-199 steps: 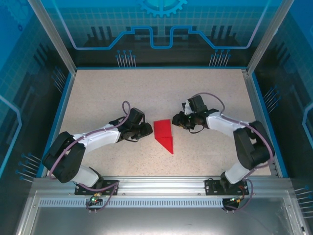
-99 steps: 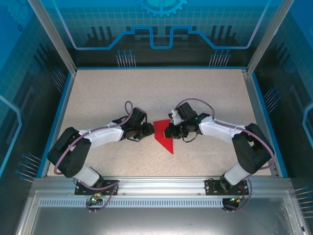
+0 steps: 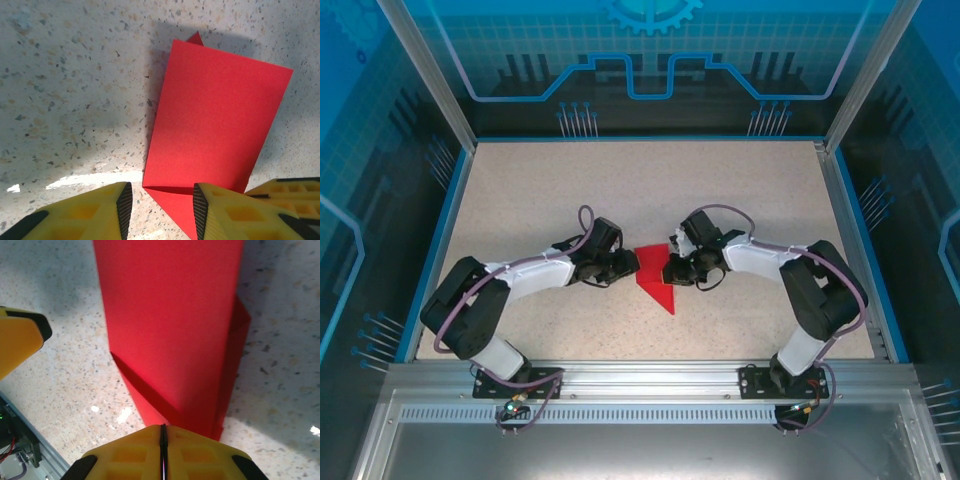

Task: Fold a paper plane with a square sheet of paper (pick it up from the middle)
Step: Fold the wing for the fifth time at the center of the table.

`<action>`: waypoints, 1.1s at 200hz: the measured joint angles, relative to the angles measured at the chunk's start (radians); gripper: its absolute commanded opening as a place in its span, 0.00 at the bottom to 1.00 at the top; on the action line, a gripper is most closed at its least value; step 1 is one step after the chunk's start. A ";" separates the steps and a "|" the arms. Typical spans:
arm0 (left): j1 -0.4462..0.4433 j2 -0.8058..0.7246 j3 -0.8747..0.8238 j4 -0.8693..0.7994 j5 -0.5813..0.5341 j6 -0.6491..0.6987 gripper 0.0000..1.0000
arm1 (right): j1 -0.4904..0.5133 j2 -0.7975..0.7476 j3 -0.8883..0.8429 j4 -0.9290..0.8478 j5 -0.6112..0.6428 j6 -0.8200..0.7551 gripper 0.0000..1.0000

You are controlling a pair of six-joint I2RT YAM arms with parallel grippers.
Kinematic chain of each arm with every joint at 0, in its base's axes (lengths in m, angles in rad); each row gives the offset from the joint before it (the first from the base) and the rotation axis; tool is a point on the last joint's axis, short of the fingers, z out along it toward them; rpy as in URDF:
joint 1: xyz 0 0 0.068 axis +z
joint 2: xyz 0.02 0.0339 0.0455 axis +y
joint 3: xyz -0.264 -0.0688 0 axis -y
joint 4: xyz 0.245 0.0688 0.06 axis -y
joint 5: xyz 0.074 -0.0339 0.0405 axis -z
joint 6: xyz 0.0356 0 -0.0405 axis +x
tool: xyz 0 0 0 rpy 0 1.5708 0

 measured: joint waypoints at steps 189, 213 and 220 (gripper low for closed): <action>-0.028 0.134 0.033 0.075 0.121 -0.079 0.47 | -0.142 0.055 -0.190 0.282 -0.230 0.059 0.11; -0.038 0.151 0.039 0.087 0.127 -0.099 0.44 | -0.151 0.058 -0.200 0.303 -0.249 0.062 0.11; -0.038 0.151 0.039 0.089 0.128 -0.103 0.42 | -0.152 0.058 -0.200 0.306 -0.252 0.062 0.11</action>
